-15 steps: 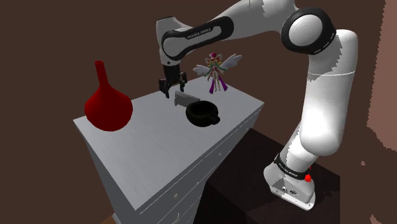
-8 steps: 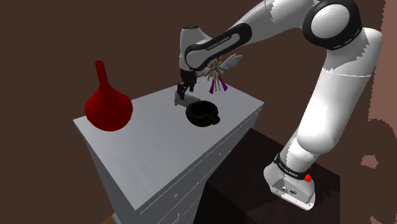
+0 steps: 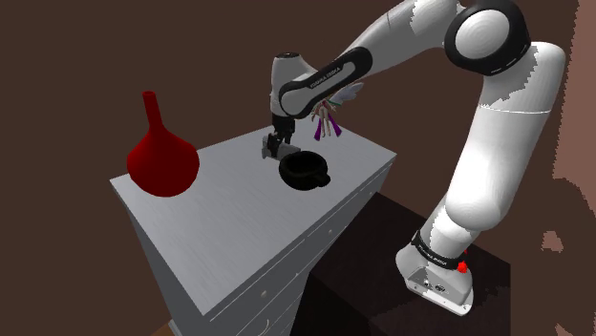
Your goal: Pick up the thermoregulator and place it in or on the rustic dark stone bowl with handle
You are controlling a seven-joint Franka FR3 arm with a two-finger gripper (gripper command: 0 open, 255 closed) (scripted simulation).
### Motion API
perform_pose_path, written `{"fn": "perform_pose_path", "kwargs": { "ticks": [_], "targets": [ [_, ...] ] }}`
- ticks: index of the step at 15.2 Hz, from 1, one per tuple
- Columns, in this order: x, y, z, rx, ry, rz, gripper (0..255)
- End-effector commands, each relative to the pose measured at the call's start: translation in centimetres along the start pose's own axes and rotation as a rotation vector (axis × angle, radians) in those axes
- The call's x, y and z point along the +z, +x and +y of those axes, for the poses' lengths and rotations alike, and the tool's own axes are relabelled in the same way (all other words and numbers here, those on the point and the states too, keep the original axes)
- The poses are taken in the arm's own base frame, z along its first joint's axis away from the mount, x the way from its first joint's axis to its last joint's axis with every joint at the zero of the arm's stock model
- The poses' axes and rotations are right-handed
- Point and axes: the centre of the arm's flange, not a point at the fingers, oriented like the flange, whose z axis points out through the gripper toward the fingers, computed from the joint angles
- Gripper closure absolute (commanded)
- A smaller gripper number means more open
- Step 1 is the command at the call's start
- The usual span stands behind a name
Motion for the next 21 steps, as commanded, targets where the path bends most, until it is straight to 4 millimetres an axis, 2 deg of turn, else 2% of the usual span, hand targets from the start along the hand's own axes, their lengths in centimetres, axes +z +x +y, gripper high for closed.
{"fn": "perform_pose_path", "kwargs": {
  "ticks": [1, 6, 7, 16, 21],
  "targets": [
    [0.1, 0.0, 0.0, 0.0, 0.0, 0.001, 0],
    [0.1, 0.0, 0.0, 0.0, 0.0, 0.001, 0],
    [0.1, 0.0, 0.0, 0.0, 0.0, 0.001, 255],
    [0.1, 0.0, 0.0, 0.0, 0.0, 0.001, 255],
    [-2.5, 0.0, 0.2, 0.0, 0.0, 0.001, 255]
  ]
}}
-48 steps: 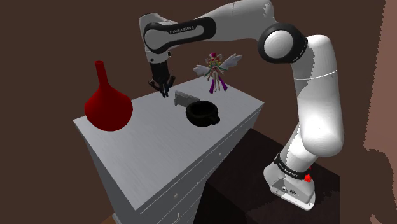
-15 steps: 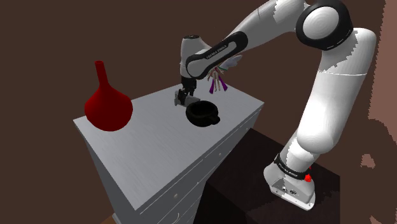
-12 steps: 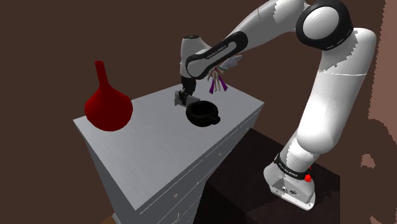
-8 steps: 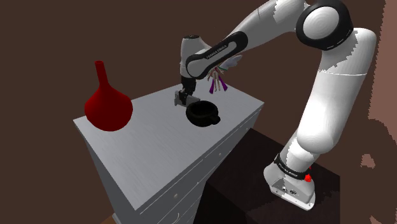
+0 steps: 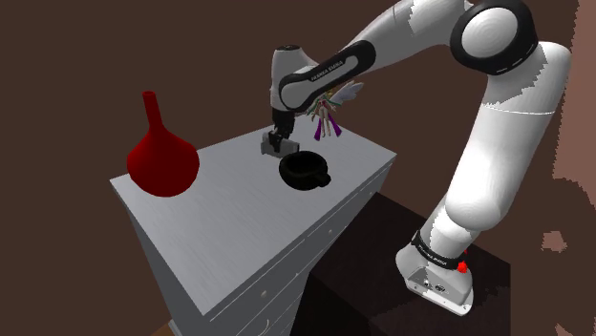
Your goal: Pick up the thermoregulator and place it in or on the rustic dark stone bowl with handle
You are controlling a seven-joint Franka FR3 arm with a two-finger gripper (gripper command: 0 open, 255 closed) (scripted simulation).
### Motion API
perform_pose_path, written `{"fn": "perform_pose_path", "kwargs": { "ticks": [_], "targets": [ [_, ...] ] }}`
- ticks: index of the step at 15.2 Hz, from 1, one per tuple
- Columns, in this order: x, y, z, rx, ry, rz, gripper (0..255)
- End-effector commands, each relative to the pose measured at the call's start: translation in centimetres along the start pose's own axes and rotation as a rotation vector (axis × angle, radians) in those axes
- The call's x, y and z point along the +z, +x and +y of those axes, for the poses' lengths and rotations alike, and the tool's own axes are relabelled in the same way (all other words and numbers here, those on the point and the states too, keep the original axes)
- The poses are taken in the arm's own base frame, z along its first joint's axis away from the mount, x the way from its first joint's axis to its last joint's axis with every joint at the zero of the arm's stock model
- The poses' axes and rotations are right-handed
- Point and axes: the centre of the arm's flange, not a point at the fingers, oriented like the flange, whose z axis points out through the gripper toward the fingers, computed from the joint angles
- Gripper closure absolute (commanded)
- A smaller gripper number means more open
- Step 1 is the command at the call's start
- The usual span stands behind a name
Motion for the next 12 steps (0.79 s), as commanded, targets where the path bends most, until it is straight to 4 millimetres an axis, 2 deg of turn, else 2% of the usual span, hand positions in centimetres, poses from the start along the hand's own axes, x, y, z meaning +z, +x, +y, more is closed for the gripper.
{"fn": "perform_pose_path", "kwargs": {
  "ticks": [1, 12],
  "targets": [
    [-1.1, 0.0, 0.2, 0.0, 0.0, 0.0, 255],
    [-6.9, 0.0, 0.7, 0.0, 0.0, 0.0, 255]
  ]
}}
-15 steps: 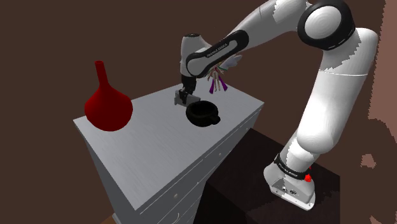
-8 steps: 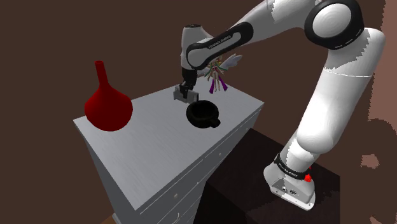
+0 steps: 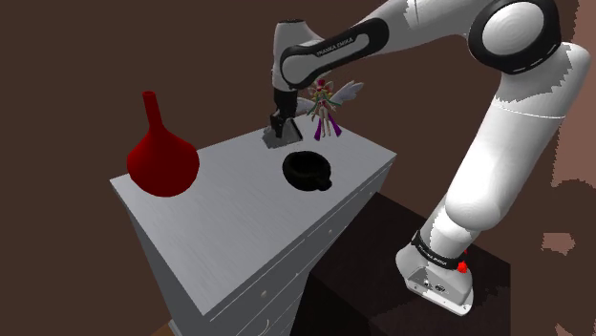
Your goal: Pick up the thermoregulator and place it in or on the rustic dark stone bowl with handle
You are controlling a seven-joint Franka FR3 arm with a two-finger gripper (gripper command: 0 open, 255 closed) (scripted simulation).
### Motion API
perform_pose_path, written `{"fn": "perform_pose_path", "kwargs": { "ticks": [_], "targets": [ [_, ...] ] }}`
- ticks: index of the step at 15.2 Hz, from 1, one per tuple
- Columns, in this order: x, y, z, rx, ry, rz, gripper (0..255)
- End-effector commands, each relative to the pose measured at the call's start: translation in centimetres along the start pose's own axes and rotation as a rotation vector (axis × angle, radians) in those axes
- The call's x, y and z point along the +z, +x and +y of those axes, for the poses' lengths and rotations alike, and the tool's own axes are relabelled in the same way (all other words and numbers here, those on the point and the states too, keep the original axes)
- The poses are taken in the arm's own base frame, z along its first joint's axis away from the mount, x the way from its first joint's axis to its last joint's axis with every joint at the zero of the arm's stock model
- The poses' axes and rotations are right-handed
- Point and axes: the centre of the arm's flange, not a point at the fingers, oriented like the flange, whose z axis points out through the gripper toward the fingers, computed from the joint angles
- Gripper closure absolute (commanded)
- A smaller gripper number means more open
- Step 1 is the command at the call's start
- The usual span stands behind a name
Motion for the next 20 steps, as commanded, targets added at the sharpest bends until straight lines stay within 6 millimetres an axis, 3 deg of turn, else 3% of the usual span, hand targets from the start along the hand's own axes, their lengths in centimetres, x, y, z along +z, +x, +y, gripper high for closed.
{"fn": "perform_pose_path", "kwargs": {
  "ticks": [1, 16, 20],
  "targets": [
    [-1.1, 0.0, 0.2, 0.0, 0.0, 0.0, 255],
    [-8.6, 0.1, 0.9, 0.0, 0.0, 0.0, 255],
    [-9.5, -4.6, -1.4, 0.0, 0.0, 0.0, 255]
  ]
}}
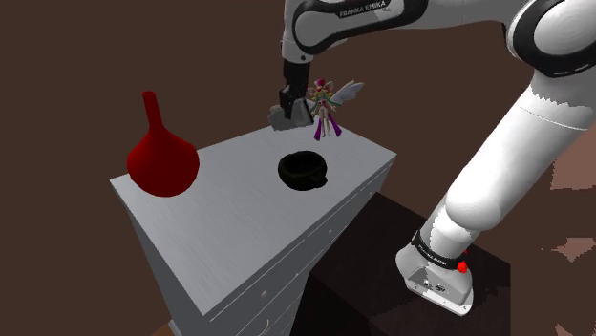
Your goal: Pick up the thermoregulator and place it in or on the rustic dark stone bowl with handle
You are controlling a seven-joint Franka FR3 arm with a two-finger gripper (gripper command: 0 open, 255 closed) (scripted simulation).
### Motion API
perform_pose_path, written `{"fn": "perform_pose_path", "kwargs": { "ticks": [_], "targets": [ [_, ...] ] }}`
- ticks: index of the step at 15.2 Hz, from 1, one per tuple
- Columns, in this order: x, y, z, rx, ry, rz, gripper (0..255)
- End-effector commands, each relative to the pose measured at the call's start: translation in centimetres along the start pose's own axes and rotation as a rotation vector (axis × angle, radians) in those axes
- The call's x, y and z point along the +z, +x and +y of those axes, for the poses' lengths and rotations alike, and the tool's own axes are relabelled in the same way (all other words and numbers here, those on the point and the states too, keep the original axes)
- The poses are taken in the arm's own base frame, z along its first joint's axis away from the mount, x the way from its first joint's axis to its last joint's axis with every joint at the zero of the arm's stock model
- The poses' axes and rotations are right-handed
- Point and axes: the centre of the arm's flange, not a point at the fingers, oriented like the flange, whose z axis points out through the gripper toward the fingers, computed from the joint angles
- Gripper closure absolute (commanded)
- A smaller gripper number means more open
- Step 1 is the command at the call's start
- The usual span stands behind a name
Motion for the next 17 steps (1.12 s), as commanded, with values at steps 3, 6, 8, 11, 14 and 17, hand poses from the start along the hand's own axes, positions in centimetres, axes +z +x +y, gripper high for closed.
{"fn": "perform_pose_path", "kwargs": {
  "ticks": [3, 6, 8, 11, 14, 17],
  "targets": [
    [-0.9, -4.7, -2.2, 0.0, 0.0, 0.001, 255],
    [-1.6, -8.2, -3.9, 0.0, 0.0, 0.001, 255],
    [-2.0, -10.3, -4.9, 0.0, 0.0, 0.001, 255],
    [-0.4, -10.3, -5.0, 0.0, 0.0, 0.001, 255],
    [1.2, -10.3, -5.2, 0.0, 0.0, 0.001, 255],
    [2.8, -10.3, -5.3, 0.0, 0.0, 0.001, 255]
  ]
}}
